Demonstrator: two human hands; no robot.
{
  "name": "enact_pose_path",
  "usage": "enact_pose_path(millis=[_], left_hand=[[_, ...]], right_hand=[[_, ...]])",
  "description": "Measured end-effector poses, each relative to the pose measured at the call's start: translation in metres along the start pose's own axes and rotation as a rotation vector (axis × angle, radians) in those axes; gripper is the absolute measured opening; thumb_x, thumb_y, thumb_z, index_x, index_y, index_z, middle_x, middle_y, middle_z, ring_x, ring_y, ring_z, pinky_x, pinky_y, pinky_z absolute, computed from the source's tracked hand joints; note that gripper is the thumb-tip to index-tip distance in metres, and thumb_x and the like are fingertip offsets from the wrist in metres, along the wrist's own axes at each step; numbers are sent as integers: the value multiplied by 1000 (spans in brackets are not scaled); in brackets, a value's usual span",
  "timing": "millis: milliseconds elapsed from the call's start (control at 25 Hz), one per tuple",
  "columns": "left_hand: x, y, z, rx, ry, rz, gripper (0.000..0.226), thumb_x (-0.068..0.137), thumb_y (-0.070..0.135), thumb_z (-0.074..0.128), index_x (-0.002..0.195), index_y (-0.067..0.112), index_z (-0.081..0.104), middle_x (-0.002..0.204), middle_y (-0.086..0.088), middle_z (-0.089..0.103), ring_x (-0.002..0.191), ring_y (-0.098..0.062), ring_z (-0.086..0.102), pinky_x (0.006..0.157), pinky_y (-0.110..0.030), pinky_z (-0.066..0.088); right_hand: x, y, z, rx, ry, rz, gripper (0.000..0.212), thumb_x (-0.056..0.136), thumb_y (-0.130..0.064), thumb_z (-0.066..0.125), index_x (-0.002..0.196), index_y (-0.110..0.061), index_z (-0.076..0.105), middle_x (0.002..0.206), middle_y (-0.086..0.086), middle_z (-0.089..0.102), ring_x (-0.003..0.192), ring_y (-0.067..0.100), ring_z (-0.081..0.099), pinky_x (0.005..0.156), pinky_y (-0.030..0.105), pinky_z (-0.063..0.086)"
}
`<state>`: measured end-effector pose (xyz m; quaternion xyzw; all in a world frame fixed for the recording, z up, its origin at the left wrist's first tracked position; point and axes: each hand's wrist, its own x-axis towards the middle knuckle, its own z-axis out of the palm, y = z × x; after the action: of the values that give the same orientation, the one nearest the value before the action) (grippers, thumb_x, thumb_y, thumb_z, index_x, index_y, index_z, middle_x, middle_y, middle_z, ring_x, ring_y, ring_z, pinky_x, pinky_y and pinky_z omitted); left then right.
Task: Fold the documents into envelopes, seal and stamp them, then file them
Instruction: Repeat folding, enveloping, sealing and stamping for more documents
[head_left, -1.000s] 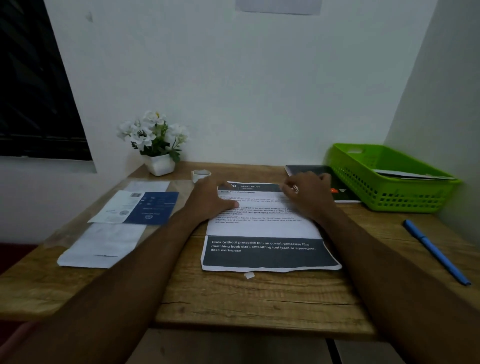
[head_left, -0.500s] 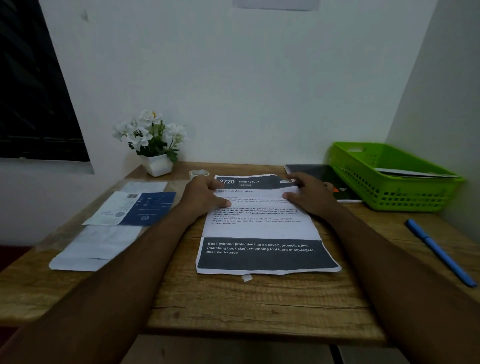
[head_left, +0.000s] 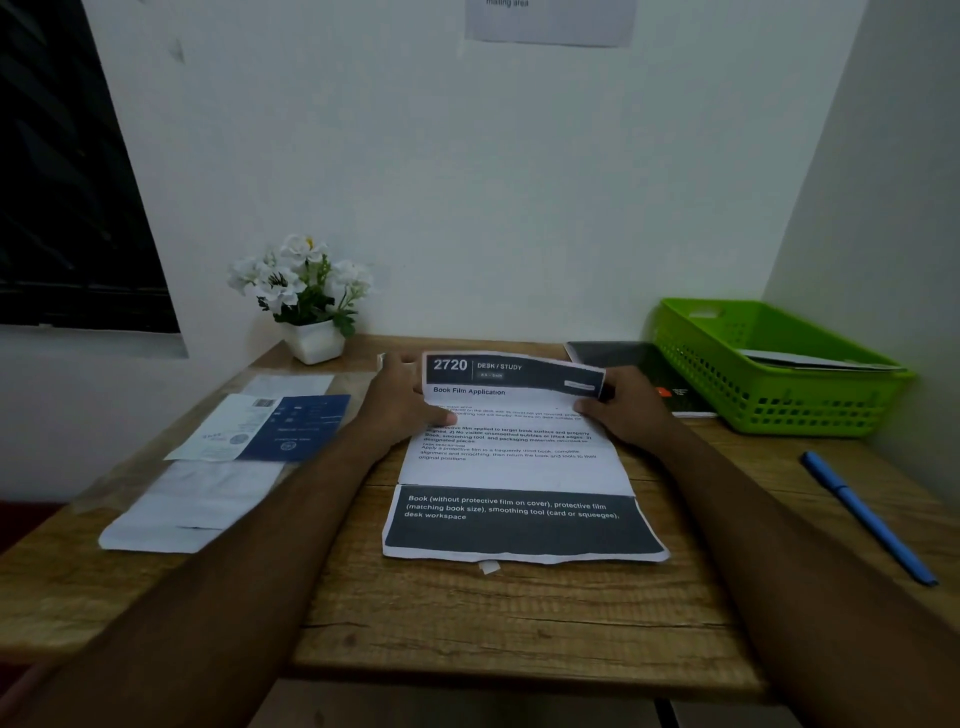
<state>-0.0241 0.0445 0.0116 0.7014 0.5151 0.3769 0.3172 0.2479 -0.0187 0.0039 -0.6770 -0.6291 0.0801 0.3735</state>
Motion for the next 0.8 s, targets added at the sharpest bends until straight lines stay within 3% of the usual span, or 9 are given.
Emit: enact_pose_path(millis=[80, 200, 280, 360, 440, 560, 640, 800], left_hand=[[-1, 0, -1, 29, -7, 43, 67, 60, 9, 87, 112, 16, 47, 89, 6, 58, 81, -10, 57, 67, -20, 44], [-1, 0, -3, 157, -51, 151, 31, 71, -5, 74, 98, 7, 65, 92, -6, 68, 83, -13, 61, 63, -11, 42], [-1, -1, -4, 214, -57, 188, 30, 74, -17, 59, 94, 4, 68, 97, -10, 69, 85, -13, 61, 62, -7, 42], [-2, -2, -5, 245, -73, 206, 37, 72, -23, 50, 93, 1, 69, 99, -10, 69, 87, -12, 60, 62, -2, 41], [-1, -2, -5, 274, -69, 228, 36, 76, -21, 47, 93, 0, 71, 101, -10, 69, 88, -9, 56, 64, 0, 39], [1, 0, -5, 207, -28, 213, 30, 85, -13, 43, 93, -1, 70, 100, -13, 70, 89, -11, 57, 77, -15, 41], [1, 0, -5, 178, -19, 211, 21, 88, -2, 50, 94, 1, 70, 96, -10, 70, 83, -8, 57, 71, -17, 39], [-1, -1, -6, 219, -66, 231, 17, 80, 13, 71, 96, 10, 70, 87, -1, 68, 71, -1, 55, 59, -10, 37]], right_hand=[[-4, -2, -1, -25, -34, -22, 20, 84, 1, 63, 99, -7, 75, 93, 8, 74, 84, 20, 66, 79, 34, 51], [-10, -4, -3, -26, -96, -49, 45, 80, 16, 48, 97, -13, 77, 108, 7, 73, 101, 21, 64, 91, 33, 49], [-11, -4, -5, -19, -116, -48, 50, 77, 18, 48, 99, -15, 77, 113, 5, 71, 110, 21, 61, 94, 29, 43], [-11, -4, -6, -100, -125, -49, 53, 78, 14, 47, 101, -23, 76, 115, -3, 69, 116, 19, 56, 99, 36, 35], [-10, -5, -7, -192, -123, -46, 54, 81, 9, 45, 101, -32, 75, 115, -12, 67, 120, 15, 51, 99, 40, 24], [-10, -9, -7, -181, -122, -21, 56, 84, 5, 40, 92, -40, 72, 105, -18, 63, 120, 13, 50, 102, 39, 18], [-9, -10, -7, -147, -131, -27, 53, 89, -1, 38, 83, -42, 70, 103, -18, 61, 119, 13, 52, 110, 44, 21], [-10, -6, -9, 14, -105, -8, 30, 100, -26, 42, 87, -28, 69, 111, -5, 61, 113, 18, 56, 106, 43, 34]])
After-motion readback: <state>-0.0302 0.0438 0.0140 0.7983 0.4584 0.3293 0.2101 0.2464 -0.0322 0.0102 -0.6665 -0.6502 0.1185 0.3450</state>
